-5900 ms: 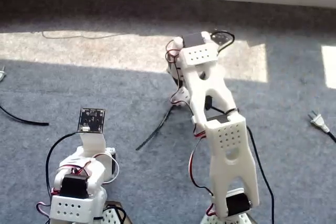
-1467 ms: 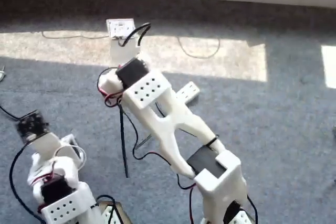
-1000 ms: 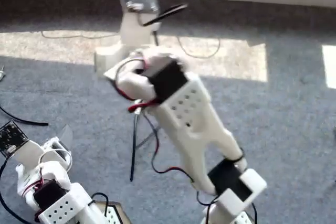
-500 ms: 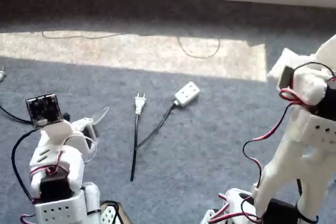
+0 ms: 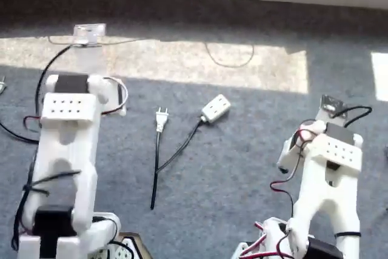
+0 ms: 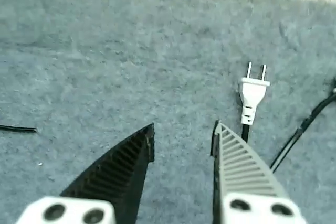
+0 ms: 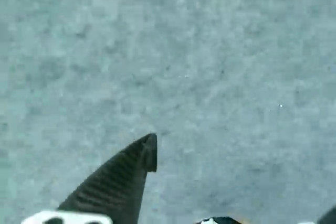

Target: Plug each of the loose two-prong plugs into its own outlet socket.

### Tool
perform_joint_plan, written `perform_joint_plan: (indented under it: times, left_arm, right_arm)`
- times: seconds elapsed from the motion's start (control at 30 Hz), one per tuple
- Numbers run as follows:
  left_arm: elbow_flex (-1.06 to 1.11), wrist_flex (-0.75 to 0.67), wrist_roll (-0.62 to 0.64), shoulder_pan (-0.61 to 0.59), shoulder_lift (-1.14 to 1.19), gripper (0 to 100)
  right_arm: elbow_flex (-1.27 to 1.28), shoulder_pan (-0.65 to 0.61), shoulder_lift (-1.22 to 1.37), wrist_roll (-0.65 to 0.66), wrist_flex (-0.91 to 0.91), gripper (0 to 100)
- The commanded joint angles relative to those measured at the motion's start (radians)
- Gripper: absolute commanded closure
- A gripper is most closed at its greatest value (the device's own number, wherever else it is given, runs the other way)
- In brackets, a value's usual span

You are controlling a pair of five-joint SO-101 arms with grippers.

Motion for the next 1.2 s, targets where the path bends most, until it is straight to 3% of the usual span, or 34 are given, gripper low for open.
perform_joint_plan:
  times: [0.0, 0.3, 0.7, 0.87, 1.17]
  left_arm:
    - [-0.14, 0.104, 0.0, 0.162, 0.17, 82]
    - [-0.137, -0.002, 0.002, 0.298, 0.291, 82]
    - [-0.137, -0.189, 0.003, 0.294, 0.446, 82]
    - [-0.136, -0.239, 0.003, 0.236, 0.456, 82]
    - [0.044, -0.468, -0.005, 0.154, 0.453, 82]
  right_arm:
    - [0.145, -0.102, -0.033, -0.094, -0.17, 49.8]
    - [0.348, -0.153, -0.044, -0.098, -0.412, 49.8]
    - [0.348, -0.154, -0.035, -0.098, -0.417, 49.8]
    - [0.348, -0.157, -0.035, -0.098, -0.417, 49.8]
    - [0.348, -0.159, -0.035, -0.098, -0.418, 49.8]
